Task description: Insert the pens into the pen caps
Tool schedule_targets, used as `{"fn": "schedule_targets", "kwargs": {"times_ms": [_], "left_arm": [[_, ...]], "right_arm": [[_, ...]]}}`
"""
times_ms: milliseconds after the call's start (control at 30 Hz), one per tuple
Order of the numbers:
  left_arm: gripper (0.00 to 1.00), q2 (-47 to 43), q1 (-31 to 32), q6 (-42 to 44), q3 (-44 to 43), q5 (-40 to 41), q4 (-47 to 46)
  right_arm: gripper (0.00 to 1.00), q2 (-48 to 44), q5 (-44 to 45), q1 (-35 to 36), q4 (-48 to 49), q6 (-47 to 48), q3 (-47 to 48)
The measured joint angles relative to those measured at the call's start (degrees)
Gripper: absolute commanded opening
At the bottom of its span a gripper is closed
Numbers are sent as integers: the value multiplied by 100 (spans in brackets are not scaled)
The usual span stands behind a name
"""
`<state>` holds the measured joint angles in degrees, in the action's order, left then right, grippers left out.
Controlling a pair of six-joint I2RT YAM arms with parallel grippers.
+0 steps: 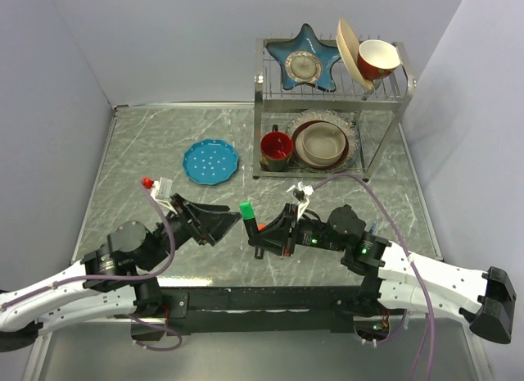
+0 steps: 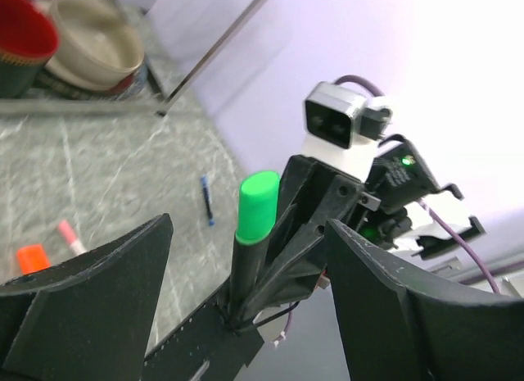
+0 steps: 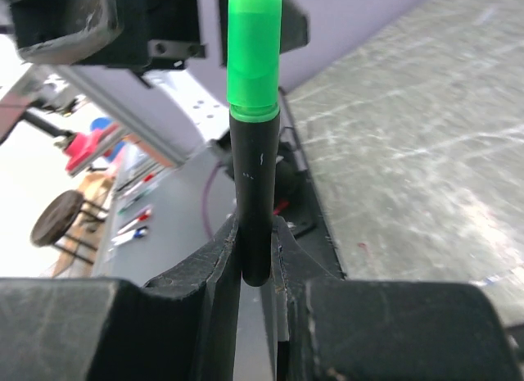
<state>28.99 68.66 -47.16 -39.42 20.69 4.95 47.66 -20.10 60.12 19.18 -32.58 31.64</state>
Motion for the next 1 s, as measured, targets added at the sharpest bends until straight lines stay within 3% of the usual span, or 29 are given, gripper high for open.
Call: {"fn": "schedule_targets", "kwargs": {"times_ms": [400,700,933,1000], "left_arm": [[73,533,0,807,-245,-846,-501],[70,538,2,907,-273,-946,-603],[41,442,0,896,-271,-1038,-767],[37,476,-2,883,-267,-1108,-807]], "right_arm": [[0,-22,-616,105,269,-166,-4],[0,24,-649,240,273,-205,-2],[0,37,-658,275,341,-221,-2],[0,42,-693,280,387,-227,0]]}}
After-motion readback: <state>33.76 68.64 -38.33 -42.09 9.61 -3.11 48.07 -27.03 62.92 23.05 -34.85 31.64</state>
